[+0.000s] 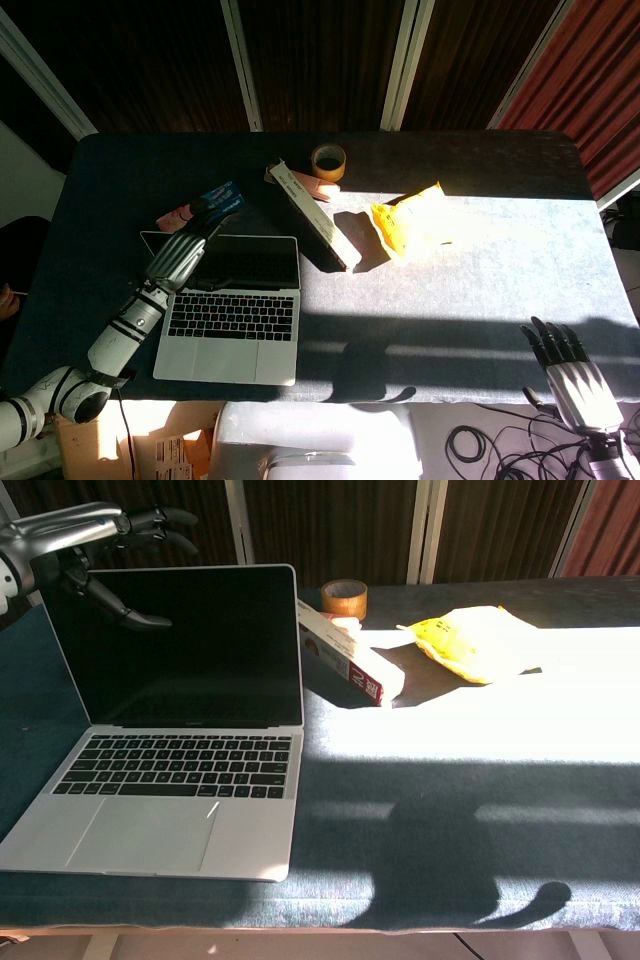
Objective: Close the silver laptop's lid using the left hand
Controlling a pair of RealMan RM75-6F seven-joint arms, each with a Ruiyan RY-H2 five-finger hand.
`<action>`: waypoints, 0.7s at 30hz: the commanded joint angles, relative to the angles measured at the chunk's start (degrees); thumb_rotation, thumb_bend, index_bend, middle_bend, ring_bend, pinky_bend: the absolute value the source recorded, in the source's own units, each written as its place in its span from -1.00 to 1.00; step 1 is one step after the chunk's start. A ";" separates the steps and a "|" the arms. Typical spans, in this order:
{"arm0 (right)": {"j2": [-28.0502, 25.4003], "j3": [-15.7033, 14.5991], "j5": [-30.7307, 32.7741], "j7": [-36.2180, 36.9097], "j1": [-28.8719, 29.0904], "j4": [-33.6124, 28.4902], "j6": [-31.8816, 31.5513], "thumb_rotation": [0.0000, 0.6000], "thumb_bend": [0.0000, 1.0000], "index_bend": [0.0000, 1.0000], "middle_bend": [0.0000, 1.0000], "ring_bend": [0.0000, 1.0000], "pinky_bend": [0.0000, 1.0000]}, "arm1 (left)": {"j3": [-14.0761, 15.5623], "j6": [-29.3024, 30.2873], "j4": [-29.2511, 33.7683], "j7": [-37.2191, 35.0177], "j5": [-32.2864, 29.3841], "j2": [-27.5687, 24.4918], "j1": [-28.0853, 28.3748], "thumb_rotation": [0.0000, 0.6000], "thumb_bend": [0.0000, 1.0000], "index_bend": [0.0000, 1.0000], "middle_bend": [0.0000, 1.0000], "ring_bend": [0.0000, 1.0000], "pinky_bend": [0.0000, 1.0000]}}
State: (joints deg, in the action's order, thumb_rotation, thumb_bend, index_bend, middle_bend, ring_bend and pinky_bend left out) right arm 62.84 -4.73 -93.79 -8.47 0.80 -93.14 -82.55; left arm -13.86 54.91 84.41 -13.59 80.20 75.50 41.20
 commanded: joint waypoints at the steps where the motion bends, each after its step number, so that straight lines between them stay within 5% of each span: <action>1: 0.02 -0.03 -0.03 -0.14 0.05 -0.08 0.13 1.00 -0.59 -1.00 -1.00 -1.00 -1.00 | 0.34 -0.33 0.10 0.29 -0.32 -0.13 0.23 1.00 -0.57 -0.85 -0.68 -0.97 -0.83; 11: 0.01 -0.35 -0.84 0.11 -0.39 0.22 -0.76 1.00 -0.59 -1.00 -1.00 -1.00 -1.00 | 2.22 -2.38 0.58 3.64 -2.24 -0.70 0.71 1.00 -0.57 -0.85 -0.68 -0.95 -0.80; 21: 0.34 -0.33 -1.00 -0.56 -0.39 0.23 -0.70 1.00 -0.59 -1.00 -1.00 -1.00 -1.00 | 5.72 2.73 4.96 9.92 0.70 -2.90 -2.35 1.00 -0.56 -0.68 -0.49 -0.61 -0.38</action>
State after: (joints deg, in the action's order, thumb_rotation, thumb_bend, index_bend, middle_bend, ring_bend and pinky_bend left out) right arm 63.15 -5.05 -94.75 -8.98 0.40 -92.89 -83.28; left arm -9.20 56.06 88.30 -5.06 79.62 73.06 39.92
